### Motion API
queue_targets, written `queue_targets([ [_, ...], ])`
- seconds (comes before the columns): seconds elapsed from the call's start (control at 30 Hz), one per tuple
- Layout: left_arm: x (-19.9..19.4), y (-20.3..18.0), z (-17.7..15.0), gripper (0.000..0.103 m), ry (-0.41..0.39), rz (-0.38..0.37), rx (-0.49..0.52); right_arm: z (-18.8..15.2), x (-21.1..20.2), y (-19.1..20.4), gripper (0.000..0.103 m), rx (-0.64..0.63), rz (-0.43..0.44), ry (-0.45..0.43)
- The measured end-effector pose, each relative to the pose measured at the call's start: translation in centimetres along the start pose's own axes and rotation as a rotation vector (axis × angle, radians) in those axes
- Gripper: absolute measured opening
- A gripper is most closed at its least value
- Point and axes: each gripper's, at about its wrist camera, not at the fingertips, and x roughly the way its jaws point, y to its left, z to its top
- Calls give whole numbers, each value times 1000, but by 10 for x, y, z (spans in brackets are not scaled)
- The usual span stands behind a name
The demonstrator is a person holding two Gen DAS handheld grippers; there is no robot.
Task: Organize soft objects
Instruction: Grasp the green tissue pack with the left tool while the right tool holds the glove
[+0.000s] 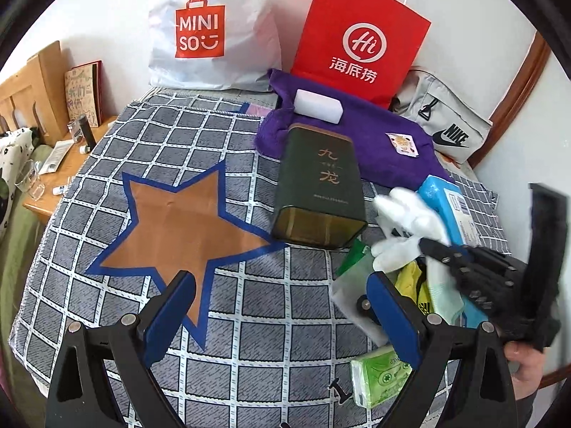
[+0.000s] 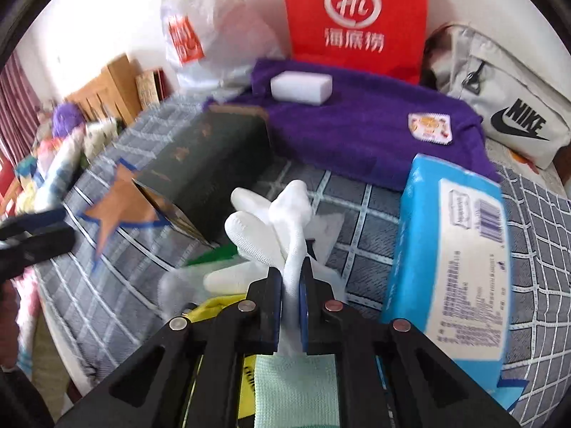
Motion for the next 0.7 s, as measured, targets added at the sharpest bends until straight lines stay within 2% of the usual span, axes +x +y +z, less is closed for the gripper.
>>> queue_targets([
  [0.07,-1,-2,-2,96,1,-3,-1,1,-22,-1,8,13,10,-50],
  [0.17,-3,-6,-10,96,15,-3,3,-1,-49,1,8,4,-19,-99],
  [0.27,-6,-12,-20,96,28,2,16,-8,-70,-2,8,23,-32,-115],
  [0.47,-13,-26,-41,96,34,10,45,-49,-98,-15,8,53,-52,-89],
  [0.7,-11,-53,-62,97,61,-25,85,-109,-104,-43,8,134,-72,-32],
])
